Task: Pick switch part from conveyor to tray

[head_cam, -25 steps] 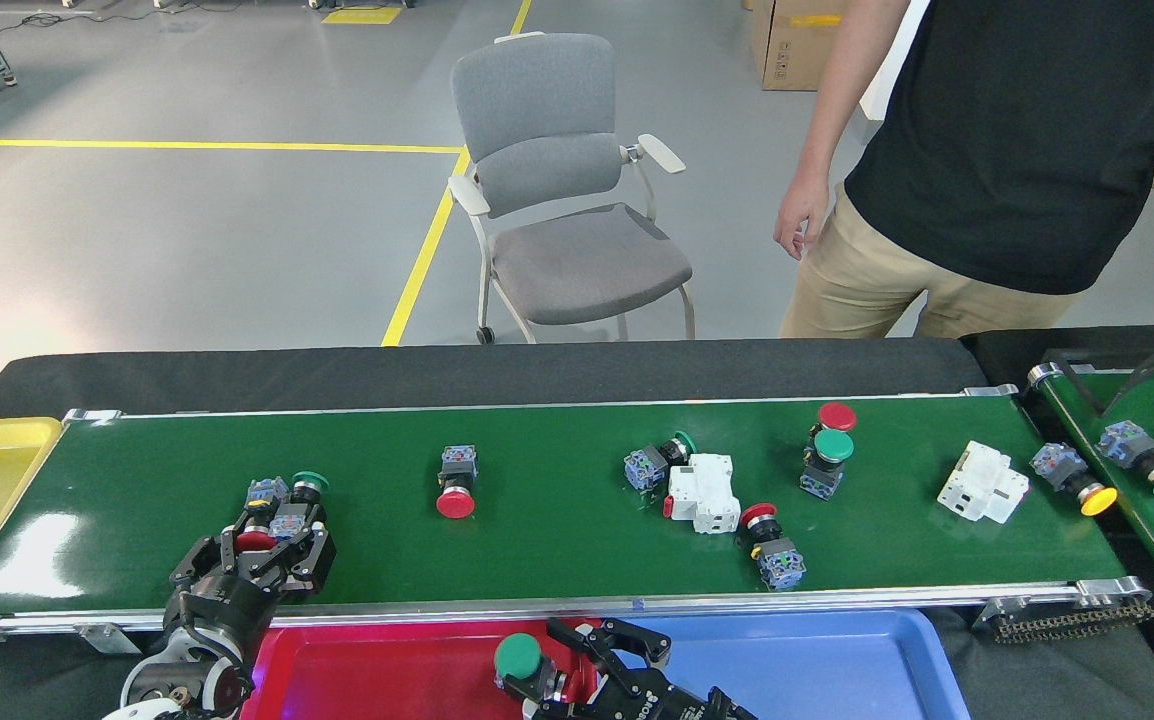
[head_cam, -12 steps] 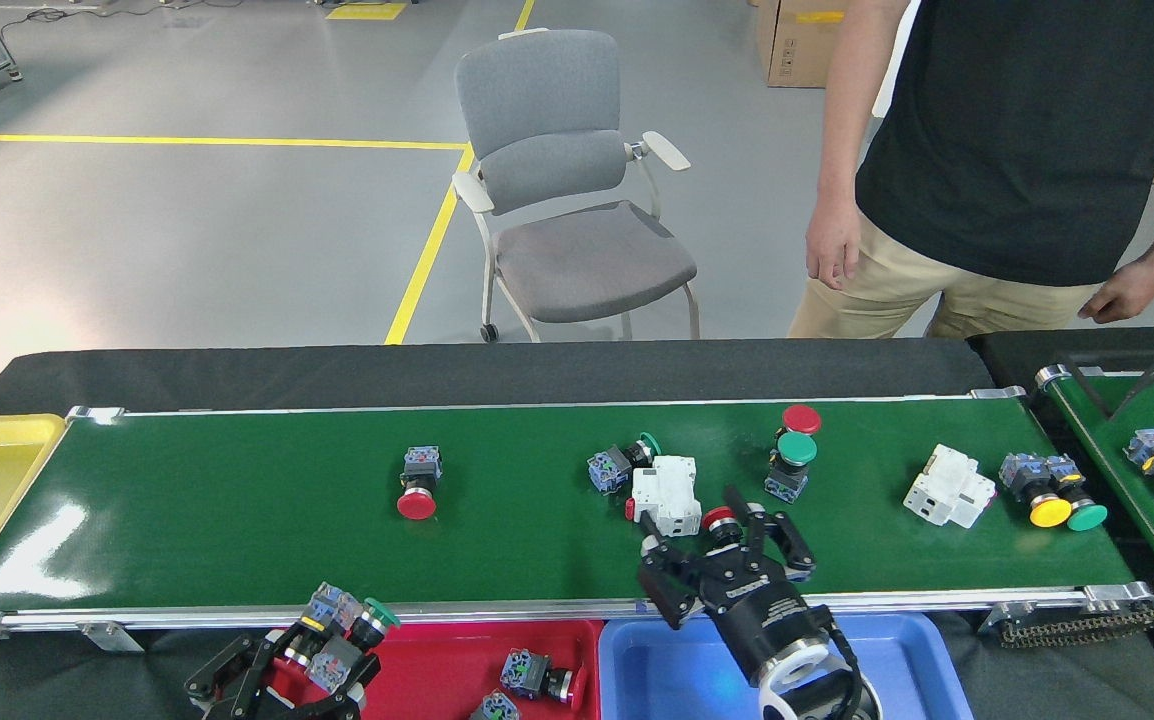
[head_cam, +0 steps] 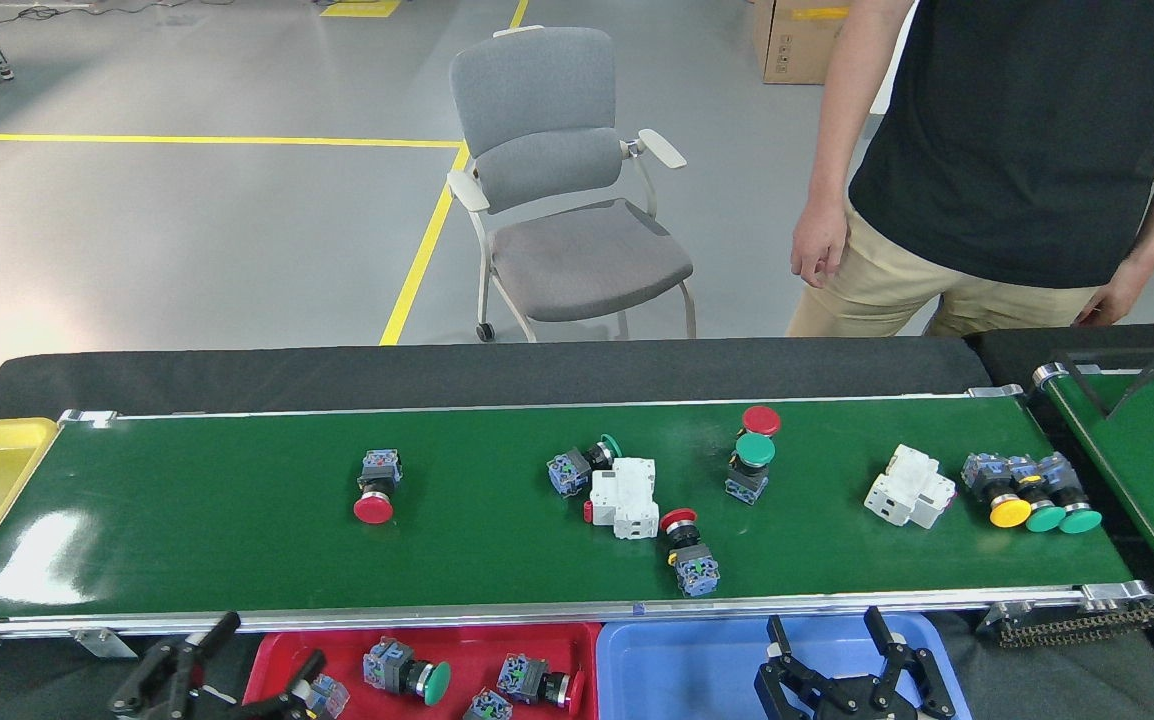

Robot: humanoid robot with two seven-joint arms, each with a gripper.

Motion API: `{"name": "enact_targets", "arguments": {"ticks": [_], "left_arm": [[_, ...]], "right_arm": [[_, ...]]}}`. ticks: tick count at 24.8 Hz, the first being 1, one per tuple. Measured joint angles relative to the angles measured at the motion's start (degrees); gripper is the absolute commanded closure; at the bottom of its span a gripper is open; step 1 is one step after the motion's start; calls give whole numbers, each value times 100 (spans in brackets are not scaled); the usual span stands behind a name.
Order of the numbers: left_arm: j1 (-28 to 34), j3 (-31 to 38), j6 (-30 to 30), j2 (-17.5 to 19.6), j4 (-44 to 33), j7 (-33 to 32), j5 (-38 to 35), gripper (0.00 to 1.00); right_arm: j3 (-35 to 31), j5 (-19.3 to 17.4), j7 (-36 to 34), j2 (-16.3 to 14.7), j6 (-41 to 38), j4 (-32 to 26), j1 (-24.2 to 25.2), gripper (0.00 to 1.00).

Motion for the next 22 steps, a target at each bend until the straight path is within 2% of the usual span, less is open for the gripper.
{"name": "enact_targets", "arguments": {"ticks": [4, 7, 12, 16, 18, 20, 22], "left_arm": [[4, 183, 110, 120, 80, 1, 0, 0], [-77, 51, 122, 263, 81, 17, 0, 0], [-914, -667, 184, 297, 100, -169, -125, 0], [-1541, -836, 200, 296, 442, -496, -455, 0], [-1868, -881, 213, 293, 900, -564, -650, 0], [-2178, -911, 228, 295, 1391, -592, -735, 0], [-2365, -921, 284, 298, 1756, -604, -754, 0]], "right_arm": [[554, 20, 138, 35, -40, 258, -569, 0], [884, 28, 290, 329, -20, 755, -1119, 0], [1357, 31, 424, 676, 4, 1604, -1867, 0], [1678, 31, 465, 705, -4, 1957, -1978, 5], [1726, 30, 508, 712, -44, 2011, -2034, 26], [1737, 30, 564, 716, -160, 2049, -2106, 89], [1736, 15, 604, 716, -363, 2126, -2210, 95]]}}
